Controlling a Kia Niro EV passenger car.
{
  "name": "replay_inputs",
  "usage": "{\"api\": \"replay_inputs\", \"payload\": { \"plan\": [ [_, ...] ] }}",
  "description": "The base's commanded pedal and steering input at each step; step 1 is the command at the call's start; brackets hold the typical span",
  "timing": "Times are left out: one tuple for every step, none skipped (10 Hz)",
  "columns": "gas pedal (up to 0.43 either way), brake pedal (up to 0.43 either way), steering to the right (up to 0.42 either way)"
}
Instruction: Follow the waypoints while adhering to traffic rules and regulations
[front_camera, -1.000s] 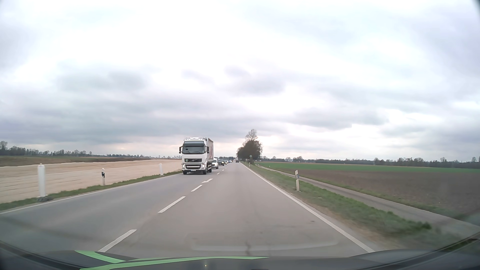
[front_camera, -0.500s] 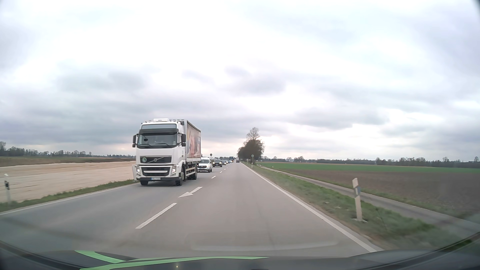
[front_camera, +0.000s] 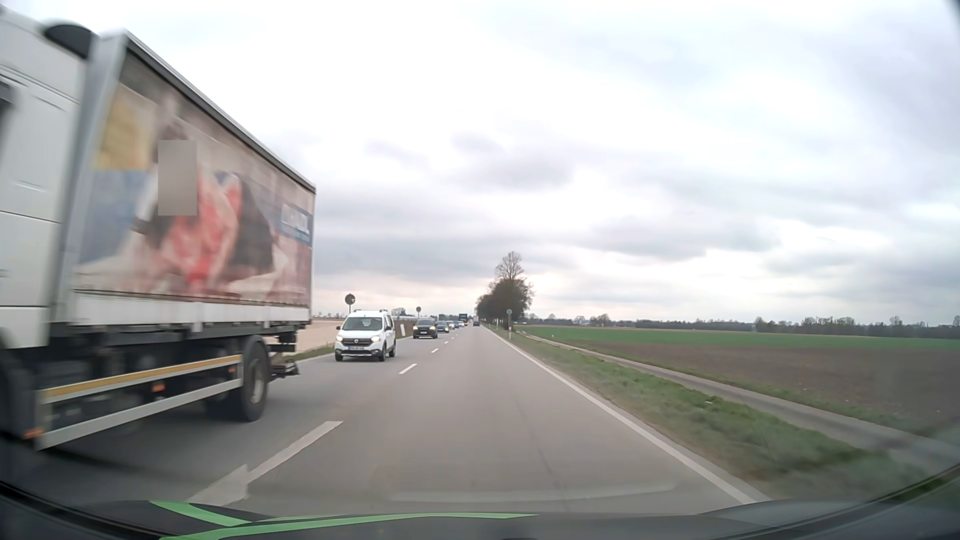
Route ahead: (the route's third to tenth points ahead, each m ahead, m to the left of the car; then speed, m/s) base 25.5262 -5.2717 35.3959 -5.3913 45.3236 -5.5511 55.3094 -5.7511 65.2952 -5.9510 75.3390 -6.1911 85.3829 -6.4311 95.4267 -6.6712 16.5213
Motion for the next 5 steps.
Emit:
{"api": "replay_inputs", "payload": {
  "plan": [
    [0.26,0.0,0.0],
    [0.26,0.0,0.0],
    [0.26,0.0,0.0],
    [0.26,0.0,0.0],
    [0.26,0.0,0.0]
  ]
}}
